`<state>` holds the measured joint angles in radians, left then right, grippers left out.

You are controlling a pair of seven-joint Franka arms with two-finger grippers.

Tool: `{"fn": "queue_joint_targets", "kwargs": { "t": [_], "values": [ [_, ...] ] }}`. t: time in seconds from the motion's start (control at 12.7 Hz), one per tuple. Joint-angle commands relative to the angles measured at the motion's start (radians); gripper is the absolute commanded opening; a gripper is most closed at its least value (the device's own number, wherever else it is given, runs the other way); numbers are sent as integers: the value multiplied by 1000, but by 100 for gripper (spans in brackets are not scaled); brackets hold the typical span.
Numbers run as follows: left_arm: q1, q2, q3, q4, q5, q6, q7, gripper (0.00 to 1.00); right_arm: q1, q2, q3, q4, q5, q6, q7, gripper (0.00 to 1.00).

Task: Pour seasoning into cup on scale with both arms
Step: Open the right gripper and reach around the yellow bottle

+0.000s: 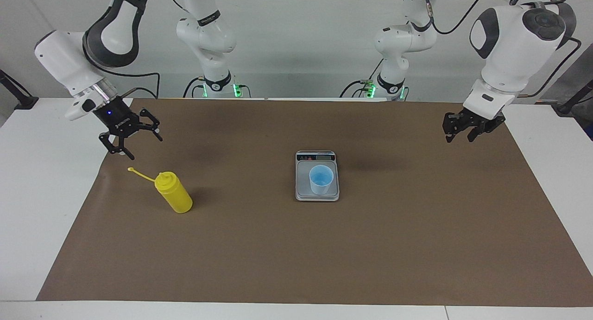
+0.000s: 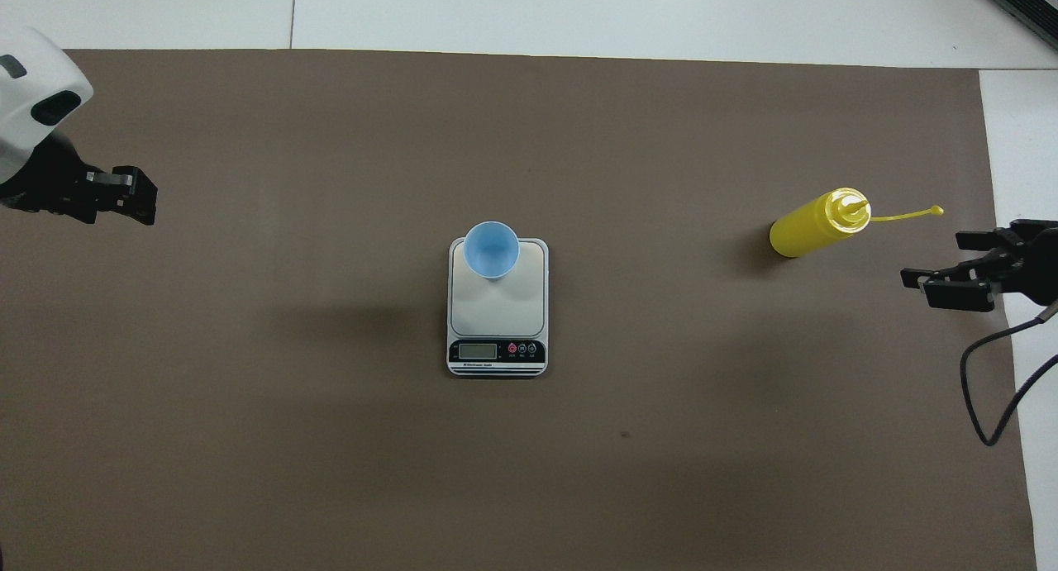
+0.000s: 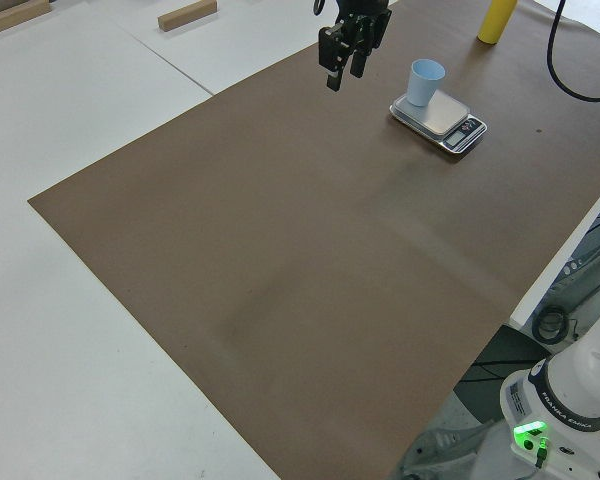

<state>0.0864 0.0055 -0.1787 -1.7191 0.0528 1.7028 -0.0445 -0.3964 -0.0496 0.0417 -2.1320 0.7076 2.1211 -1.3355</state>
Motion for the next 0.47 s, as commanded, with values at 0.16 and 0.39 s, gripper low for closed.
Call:
{"fn": "queue_joint_targets", "kwargs": {
  "t": [0.16, 0.39],
  "values": [
    [16, -55, -2, -67, -19, 61, 15, 77, -42, 112, 7, -2, 206, 14, -265, 100],
    [18, -51, -2, -53, -30, 67, 15, 89, -42, 174, 9, 7, 302, 19, -369, 100]
  ]
}}
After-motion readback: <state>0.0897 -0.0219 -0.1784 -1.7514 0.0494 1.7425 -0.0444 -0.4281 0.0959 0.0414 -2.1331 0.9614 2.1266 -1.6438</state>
